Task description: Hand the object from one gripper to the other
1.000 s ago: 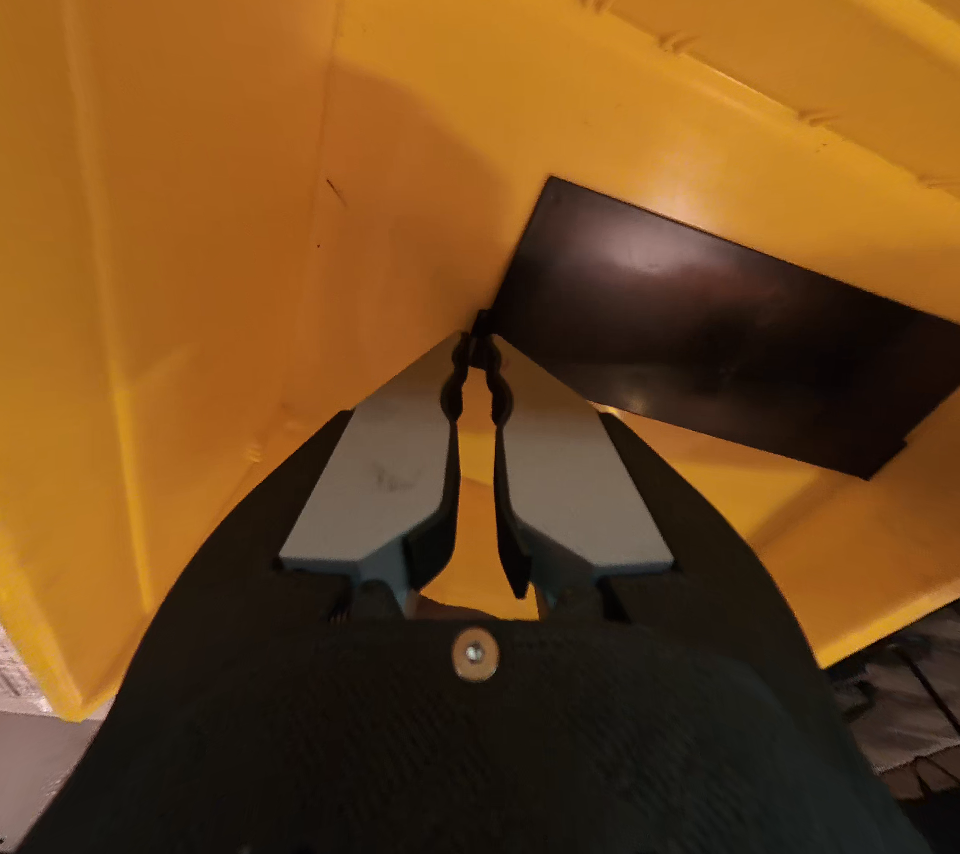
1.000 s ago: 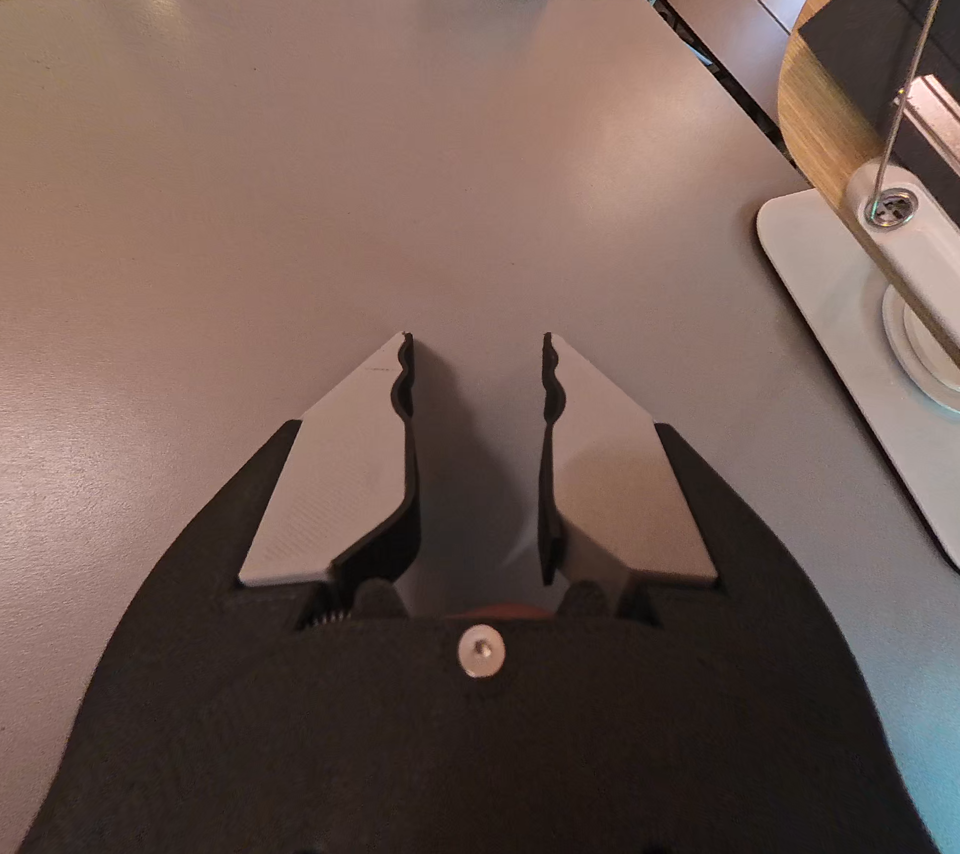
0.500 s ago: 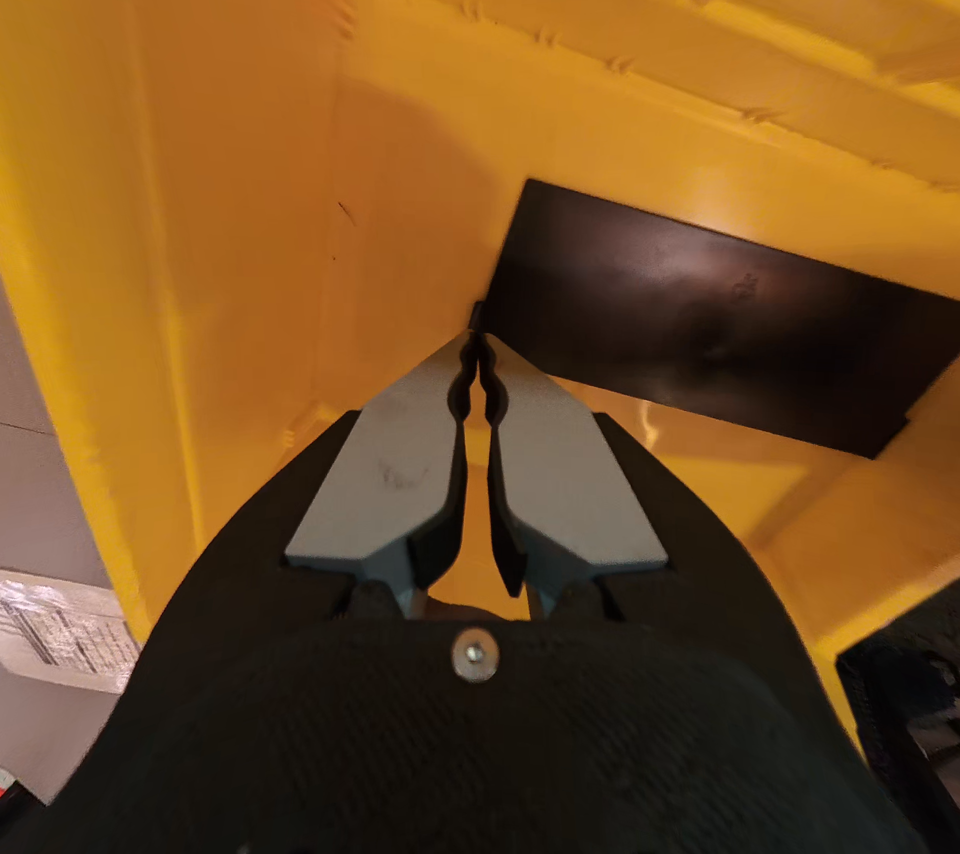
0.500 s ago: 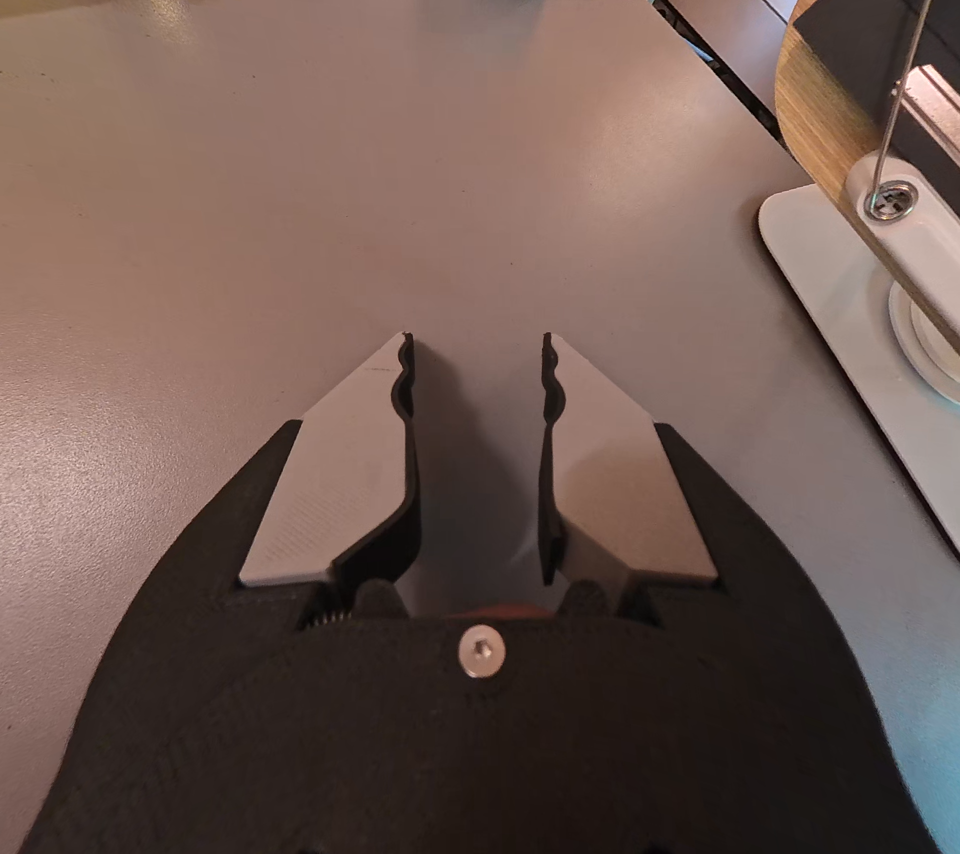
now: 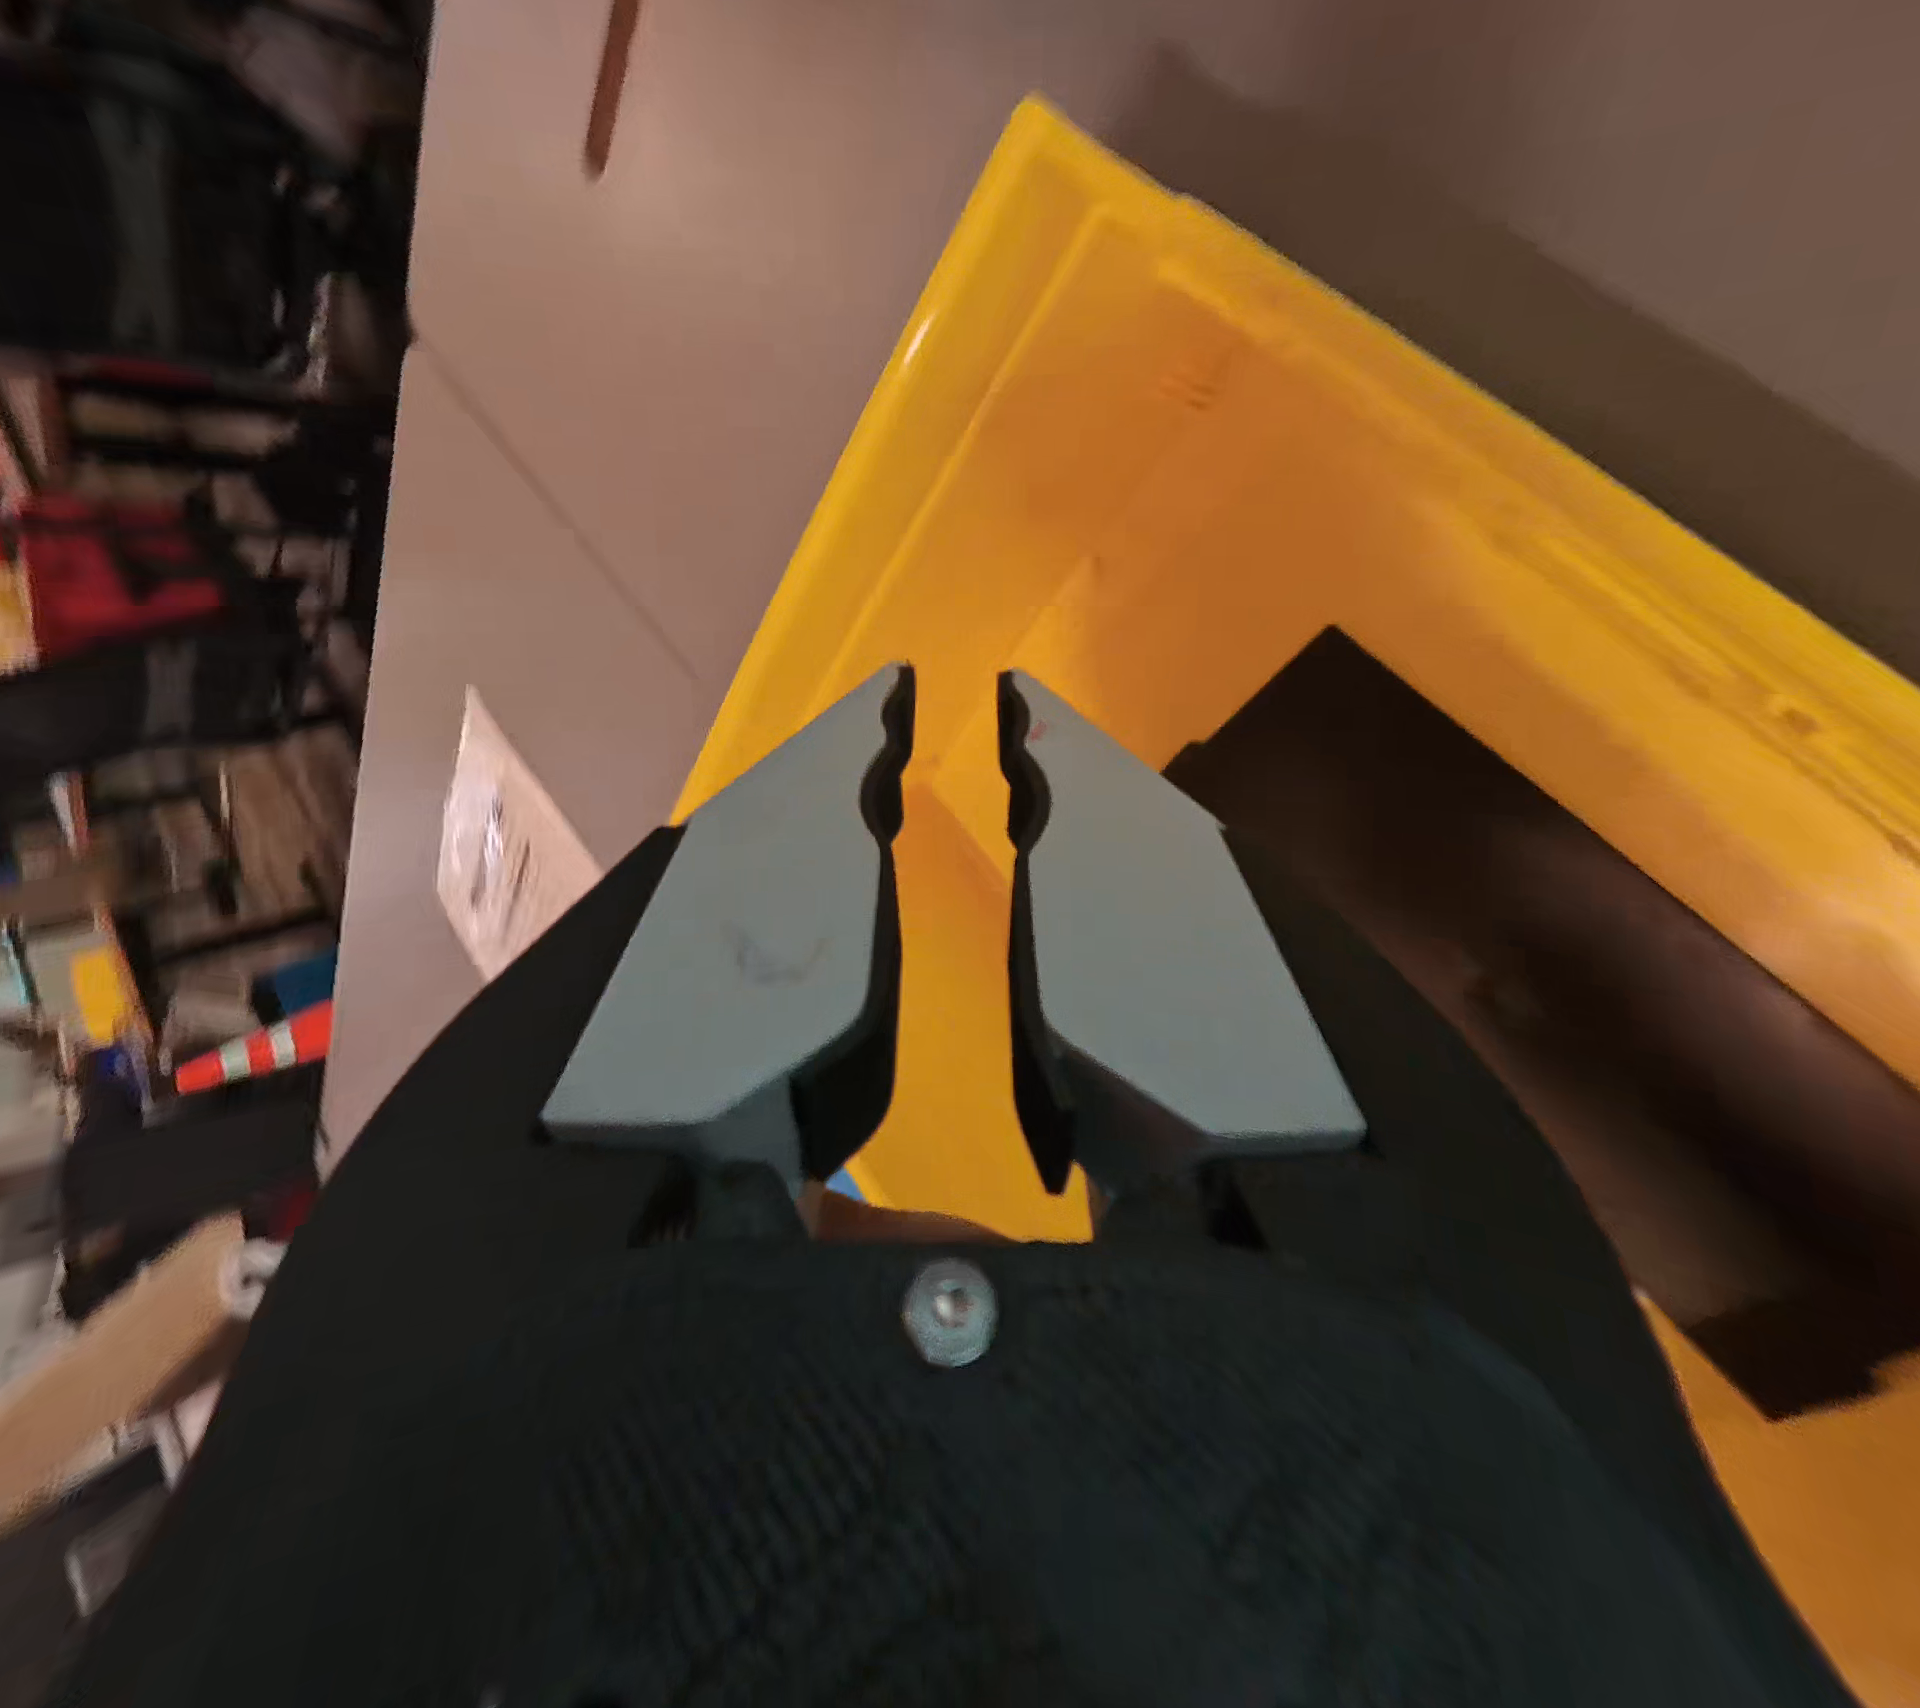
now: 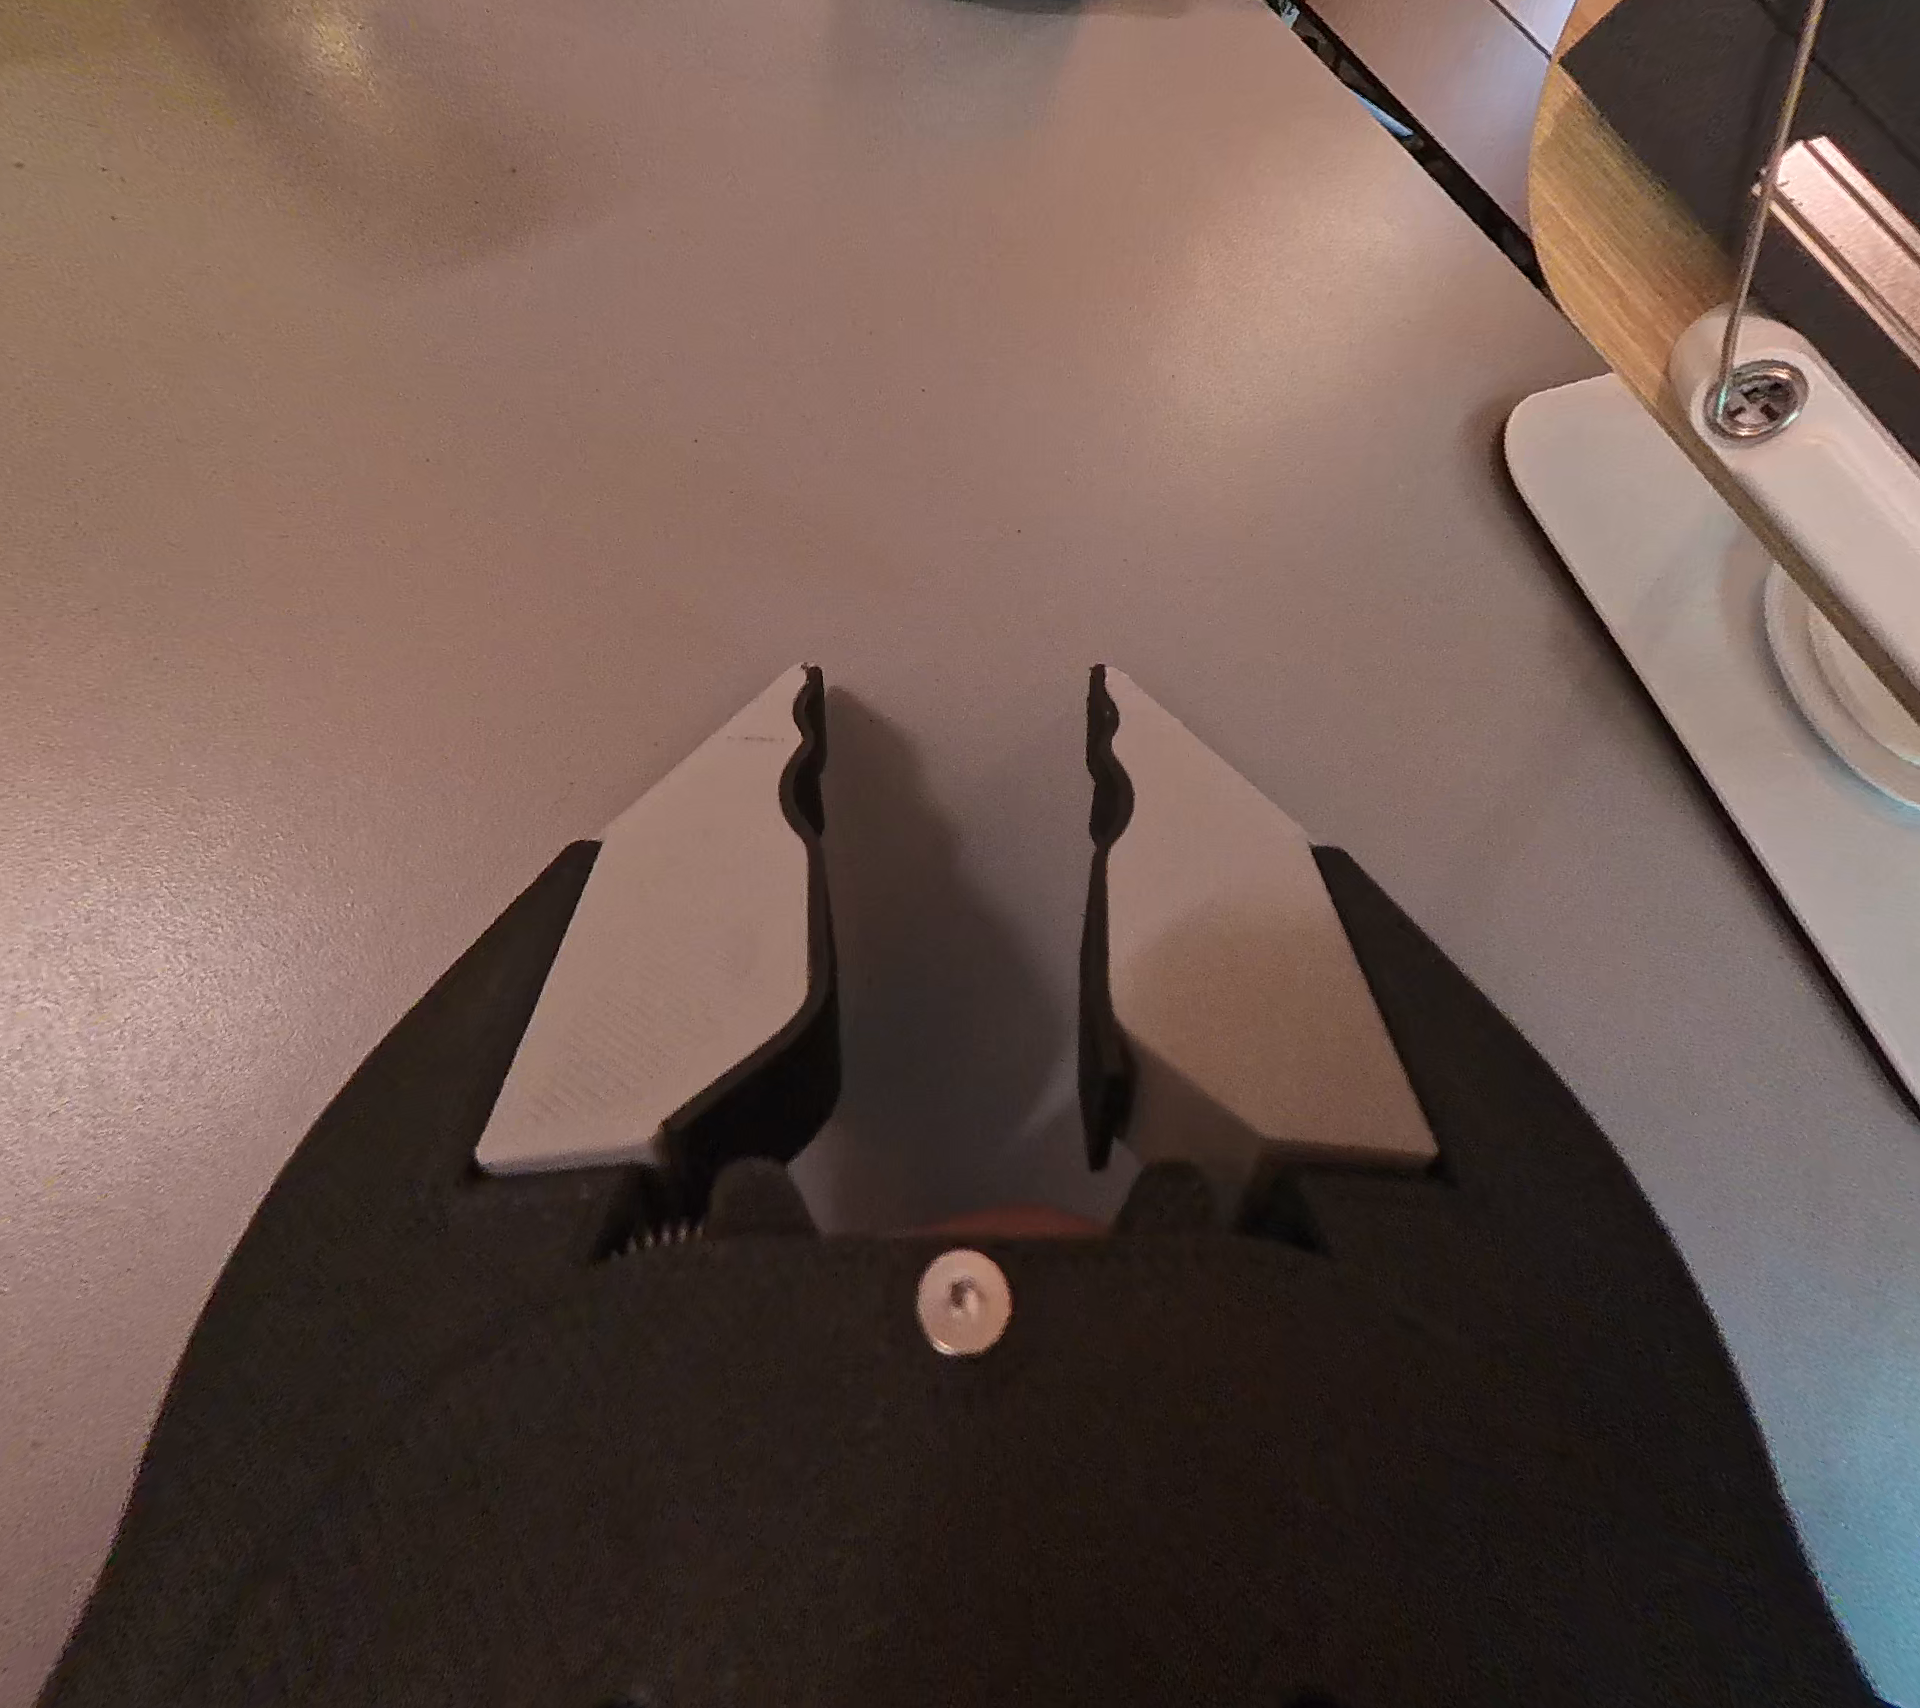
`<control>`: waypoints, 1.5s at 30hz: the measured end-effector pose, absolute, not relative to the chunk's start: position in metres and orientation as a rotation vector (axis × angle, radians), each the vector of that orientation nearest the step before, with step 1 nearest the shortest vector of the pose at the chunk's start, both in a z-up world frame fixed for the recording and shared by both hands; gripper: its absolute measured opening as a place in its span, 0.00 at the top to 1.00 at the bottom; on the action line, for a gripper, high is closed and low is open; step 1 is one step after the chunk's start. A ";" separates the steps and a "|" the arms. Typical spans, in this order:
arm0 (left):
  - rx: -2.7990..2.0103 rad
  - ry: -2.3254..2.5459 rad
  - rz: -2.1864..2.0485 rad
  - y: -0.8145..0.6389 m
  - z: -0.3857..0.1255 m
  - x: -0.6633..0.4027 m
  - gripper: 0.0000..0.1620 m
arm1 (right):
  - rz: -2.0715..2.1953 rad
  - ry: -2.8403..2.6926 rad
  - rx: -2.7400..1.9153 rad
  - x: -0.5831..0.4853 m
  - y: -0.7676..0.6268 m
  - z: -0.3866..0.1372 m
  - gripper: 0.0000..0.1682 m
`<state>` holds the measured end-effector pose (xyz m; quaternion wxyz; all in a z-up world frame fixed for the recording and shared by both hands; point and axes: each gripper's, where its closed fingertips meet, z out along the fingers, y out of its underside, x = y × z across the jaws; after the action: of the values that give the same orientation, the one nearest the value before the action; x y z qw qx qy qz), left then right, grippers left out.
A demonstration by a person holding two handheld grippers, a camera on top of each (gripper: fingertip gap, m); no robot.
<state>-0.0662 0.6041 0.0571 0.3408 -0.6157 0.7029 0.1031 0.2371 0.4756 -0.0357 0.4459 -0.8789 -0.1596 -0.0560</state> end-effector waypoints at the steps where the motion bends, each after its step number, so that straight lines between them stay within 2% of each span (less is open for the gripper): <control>1: -1.657 1.771 0.285 0.604 0.056 -0.073 0.92 | -0.136 -0.393 -2.176 0.237 0.476 -0.035 0.72; 5: -1.878 1.676 0.093 0.580 0.040 -0.086 0.95 | -0.136 -0.393 -2.174 0.237 0.476 -0.035 0.72; 11: -1.920 1.696 -0.143 0.542 0.016 -0.051 0.98 | -0.135 -0.406 -2.164 0.233 0.475 -0.034 0.72; 15: -1.853 1.604 -0.013 0.548 0.027 -0.032 1.00 | -0.109 -0.394 -2.152 0.231 0.470 -0.030 0.71; 22: -1.849 1.324 -0.148 0.526 0.067 -0.049 0.69 | -0.076 -0.342 -2.076 0.234 0.467 -0.009 0.66; 24: -1.845 1.273 -0.155 0.517 0.068 -0.063 0.64 | -0.064 -0.323 -2.069 0.235 0.467 -0.009 0.65; 29: -1.804 1.199 -0.131 0.499 0.067 -0.104 0.62 | -0.008 -0.224 -2.037 0.240 0.460 -0.005 0.56; 36: -1.697 1.035 -0.514 0.463 0.092 -0.125 0.58 | -0.130 -0.202 -2.047 0.241 0.424 -0.009 0.50; 39: -1.671 1.050 -0.650 0.431 0.090 -0.122 0.51 | 0.003 -0.203 -2.026 0.208 0.388 -0.003 0.51; 42: -1.636 1.116 -0.554 0.415 0.074 -0.121 0.50 | 0.059 -0.218 -1.984 0.188 0.342 0.004 0.59; 45: -1.613 1.160 -0.449 0.411 0.055 -0.115 0.51 | 0.051 -0.173 -1.976 0.192 0.295 0.006 0.52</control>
<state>-0.1154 0.4113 0.0550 0.5246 -0.6742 0.4848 -0.1877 0.1917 0.2950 0.0056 0.5471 -0.8336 -0.0728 0.0216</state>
